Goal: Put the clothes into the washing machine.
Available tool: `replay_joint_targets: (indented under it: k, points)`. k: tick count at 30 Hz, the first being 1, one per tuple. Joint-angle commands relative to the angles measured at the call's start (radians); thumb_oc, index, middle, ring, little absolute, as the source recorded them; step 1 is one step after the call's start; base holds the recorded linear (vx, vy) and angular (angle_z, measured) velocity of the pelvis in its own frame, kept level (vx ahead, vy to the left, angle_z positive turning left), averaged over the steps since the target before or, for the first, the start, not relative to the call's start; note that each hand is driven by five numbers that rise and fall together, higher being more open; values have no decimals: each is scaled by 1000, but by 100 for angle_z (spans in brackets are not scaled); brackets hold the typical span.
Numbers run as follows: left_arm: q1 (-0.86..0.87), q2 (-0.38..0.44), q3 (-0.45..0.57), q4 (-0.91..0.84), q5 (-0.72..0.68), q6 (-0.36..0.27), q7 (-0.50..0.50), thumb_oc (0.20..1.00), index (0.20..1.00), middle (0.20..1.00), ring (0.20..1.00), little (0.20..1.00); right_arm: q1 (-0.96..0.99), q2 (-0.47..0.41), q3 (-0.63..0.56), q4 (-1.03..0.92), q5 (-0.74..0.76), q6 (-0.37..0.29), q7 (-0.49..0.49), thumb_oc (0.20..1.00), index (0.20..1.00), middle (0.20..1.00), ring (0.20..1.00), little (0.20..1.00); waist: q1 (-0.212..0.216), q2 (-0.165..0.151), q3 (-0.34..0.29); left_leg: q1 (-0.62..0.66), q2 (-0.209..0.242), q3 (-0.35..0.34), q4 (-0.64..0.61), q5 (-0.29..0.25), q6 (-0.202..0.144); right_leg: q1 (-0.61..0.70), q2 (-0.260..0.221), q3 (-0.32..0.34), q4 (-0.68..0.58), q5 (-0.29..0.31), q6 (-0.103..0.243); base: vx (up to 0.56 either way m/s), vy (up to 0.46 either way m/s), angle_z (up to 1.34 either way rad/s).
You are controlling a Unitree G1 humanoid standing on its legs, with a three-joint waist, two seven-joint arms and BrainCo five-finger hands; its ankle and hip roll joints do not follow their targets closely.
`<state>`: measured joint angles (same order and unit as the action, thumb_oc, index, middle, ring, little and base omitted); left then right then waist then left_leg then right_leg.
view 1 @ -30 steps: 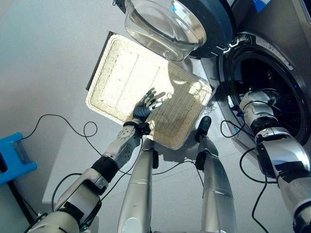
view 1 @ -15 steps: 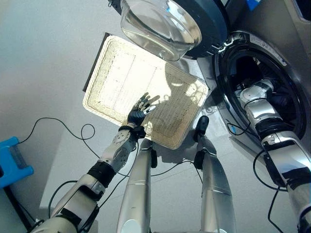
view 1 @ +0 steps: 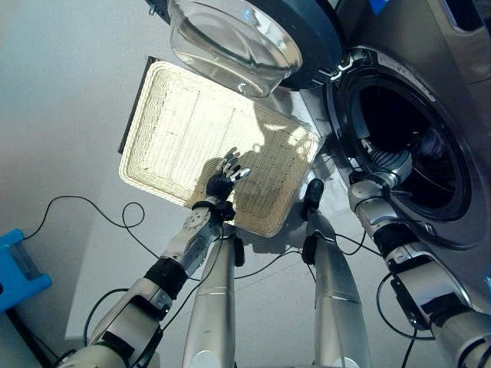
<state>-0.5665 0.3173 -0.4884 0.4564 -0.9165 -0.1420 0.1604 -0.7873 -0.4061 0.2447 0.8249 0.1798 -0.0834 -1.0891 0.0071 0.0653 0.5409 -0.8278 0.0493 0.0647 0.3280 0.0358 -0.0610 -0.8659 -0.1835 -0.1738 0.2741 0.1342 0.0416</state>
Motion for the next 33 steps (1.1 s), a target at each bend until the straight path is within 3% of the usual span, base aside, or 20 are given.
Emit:
replay_joint_targets:
  k: [1, 4, 9, 14, 18, 20, 22, 24, 25, 28, 33]
  points:
    - [41, -52, 24, -30, 53, -47, 8, 1000, 1000, 1000, 1000, 1000, 18, -64, -16, -84, -19, -46, -85, 1000, 1000, 1000, 1000, 1000, 3, 67, -21, 51, -59, 98, -87, -10, 37, 11, 32, -35, 148, -112, 83, 2, 21, -9]
    - [61, -57, 26, -36, 55, -57, 10, 1000, 1000, 1000, 1000, 1000, 68, -43, -35, -127, -69, -23, -155, 1000, 1000, 1000, 1000, 1000, -6, 66, -21, 58, -57, 106, -90, -9, 36, 16, 39, -29, 146, -111, 83, 0, 19, -4]
    - [70, -67, 31, -41, 77, -56, 25, 1000, 1000, 1000, 1000, 1000, 105, -25, -26, -157, -102, -22, -135, 1000, 1000, 1000, 1000, 1000, -12, 62, -21, 56, -56, 110, -92, -8, 37, 15, 42, -25, 140, -108, 83, -2, 1, -1]
    - [92, -71, 43, -41, 120, -74, 62, 1000, 1000, 1000, 1000, 1000, 188, -7, 62, -275, -211, 36, -33, 1000, 1000, 1000, 1000, 1000, -28, 47, -21, 58, -50, 119, -104, 1, 36, 15, 52, -17, 130, -105, 84, -7, 5, -2]
    - [96, -70, 42, -11, 238, -100, 117, 1000, 1000, 1000, 1000, 1000, 220, -10, 144, -326, -292, 101, 111, 1000, 1000, 1000, 1000, 1000, -36, 36, -21, 61, -45, 123, -105, 4, 34, 16, 54, -15, 130, -106, 87, -7, -1, -2]
    - [89, -61, 35, 66, 363, -123, 160, 1000, 1000, 1000, 1000, 1000, 225, -22, 240, -316, -391, 184, 259, 1000, 1000, 1000, 1000, 1000, -39, 24, -21, 68, -39, 123, -101, 3, 27, 22, 57, -12, 133, -110, 88, 0, 0, 0]
    - [81, -59, 27, 124, 430, -133, 173, 1000, 1000, 1000, 1000, 1000, 223, -18, 292, -279, -376, 207, 310, 1000, 1000, 1000, 1000, 1000, -37, 17, -21, 77, -35, 123, -100, 3, 25, 29, 56, -12, 136, -113, 89, -23, -15, -5]
    - [75, -60, 22, 159, 460, -133, 174, 1000, 1000, 1000, 1000, 1000, 220, -16, 309, -245, -371, 194, 335, 1000, 1000, 1000, 1000, 1000, -34, 15, -21, 84, -32, 122, -100, 2, 24, 35, 55, -13, 137, -114, 90, -23, -32, -6]
    - [51, -69, 13, 248, 503, -122, 184, 1000, 1000, 1000, 1000, 1000, 201, 6, 340, -157, -332, 152, 408, 1000, 1000, 1000, 1000, 1000, -27, 7, -21, 105, -28, 119, -98, 0, 24, 60, 52, -21, 134, -118, 89, -33, -52, -3]
    - [28, -90, 15, 339, 505, -133, 187, 1000, 1000, 1000, 1000, 1000, 181, 43, 359, -76, -310, 107, 472, 1000, 1000, 1000, 1000, 1000, -22, -5, -21, 140, -26, 108, -94, -6, 22, 99, 50, -25, 135, -125, 88, -28, -47, -4]
    - [11, -118, -1, 467, 599, -144, 157, 1000, 1000, 1000, 1000, 1000, 172, 121, 373, 43, -290, 85, 490, 1000, 1000, 1000, 1000, 1000, -8, -26, -21, 258, -23, 85, -91, -23, 21, 221, 44, -33, 137, -145, 84, -15, -69, 3]
